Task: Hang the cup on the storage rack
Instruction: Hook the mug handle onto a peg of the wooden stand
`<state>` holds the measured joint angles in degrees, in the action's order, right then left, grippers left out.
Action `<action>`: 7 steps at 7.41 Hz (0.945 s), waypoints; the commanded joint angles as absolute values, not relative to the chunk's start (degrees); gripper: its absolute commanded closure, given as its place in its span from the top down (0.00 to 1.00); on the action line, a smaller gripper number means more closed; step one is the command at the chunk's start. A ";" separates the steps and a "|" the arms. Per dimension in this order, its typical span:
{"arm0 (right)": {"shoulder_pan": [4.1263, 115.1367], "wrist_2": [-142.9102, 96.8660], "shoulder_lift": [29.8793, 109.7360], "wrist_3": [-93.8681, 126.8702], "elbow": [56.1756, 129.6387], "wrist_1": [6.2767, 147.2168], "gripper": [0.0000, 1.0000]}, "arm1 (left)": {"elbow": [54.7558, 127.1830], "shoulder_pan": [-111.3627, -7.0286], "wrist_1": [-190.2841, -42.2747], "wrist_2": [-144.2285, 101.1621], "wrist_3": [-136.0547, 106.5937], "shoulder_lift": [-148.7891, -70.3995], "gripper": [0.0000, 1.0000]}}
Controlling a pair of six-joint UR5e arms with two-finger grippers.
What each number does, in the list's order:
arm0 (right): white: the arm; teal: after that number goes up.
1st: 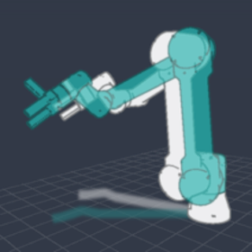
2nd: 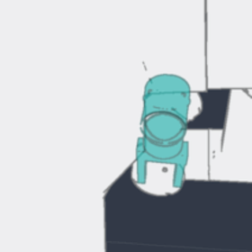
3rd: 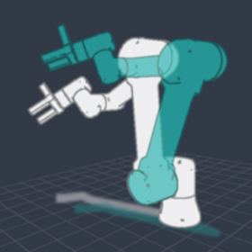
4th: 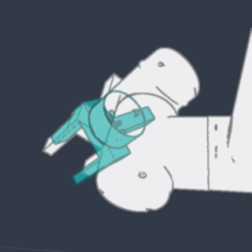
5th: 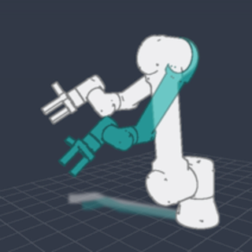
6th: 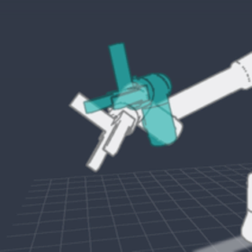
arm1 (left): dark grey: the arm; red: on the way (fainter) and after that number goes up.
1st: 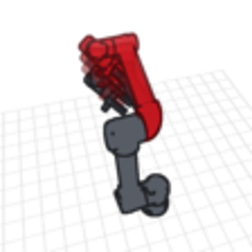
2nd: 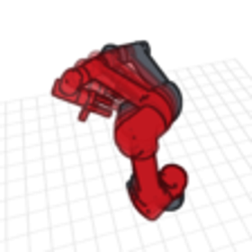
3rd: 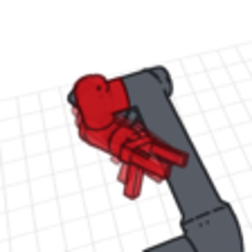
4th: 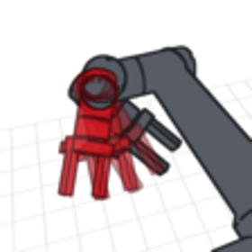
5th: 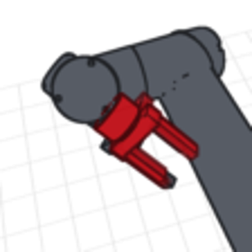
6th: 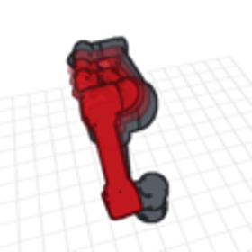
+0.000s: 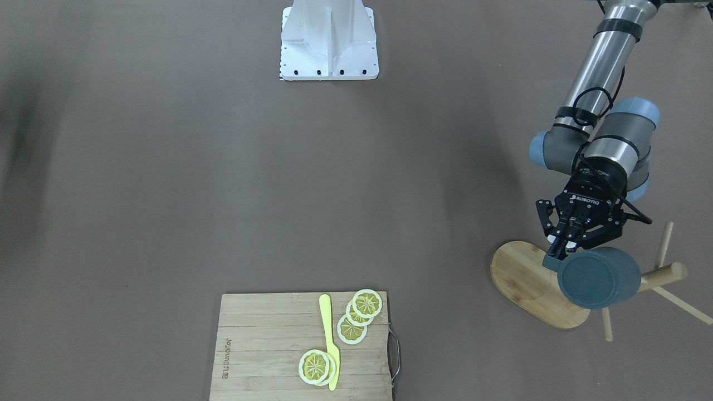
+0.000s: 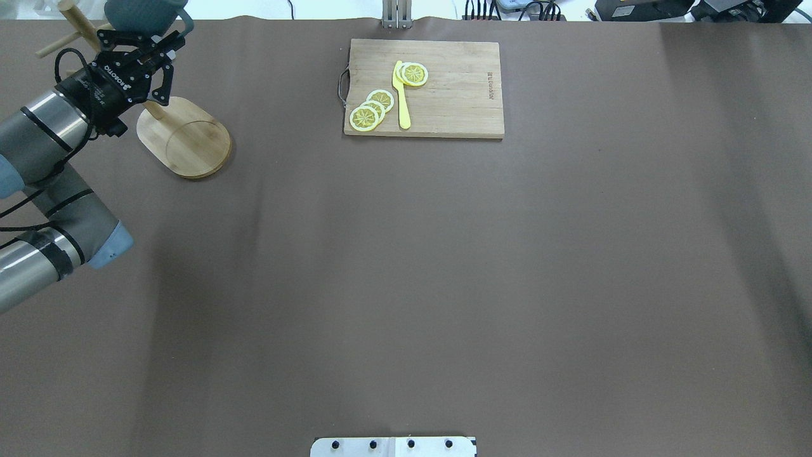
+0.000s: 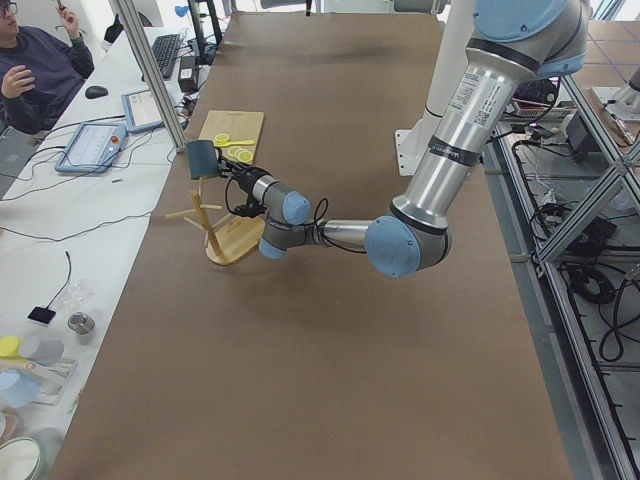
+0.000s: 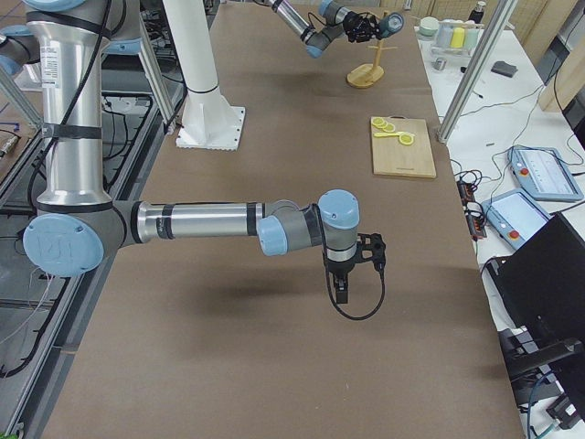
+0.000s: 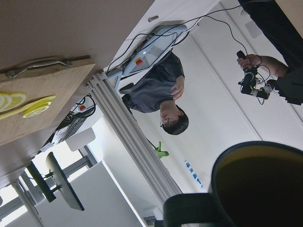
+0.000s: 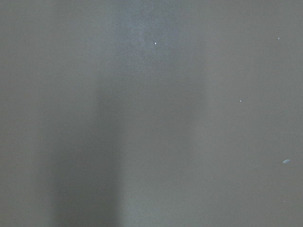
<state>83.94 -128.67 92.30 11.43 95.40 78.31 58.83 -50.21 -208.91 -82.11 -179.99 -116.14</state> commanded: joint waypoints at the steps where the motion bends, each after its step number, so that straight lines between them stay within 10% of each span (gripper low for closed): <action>1: 83.94 -128.67 92.29 11.43 95.45 78.31 1.00 | 56.61 -50.27 -209.00 -81.48 -180.09 -116.02 0.00; 7: 83.85 -128.67 92.29 11.43 95.45 78.31 1.00 | 54.84 -50.10 -210.32 -80.86 -179.83 -114.26 0.11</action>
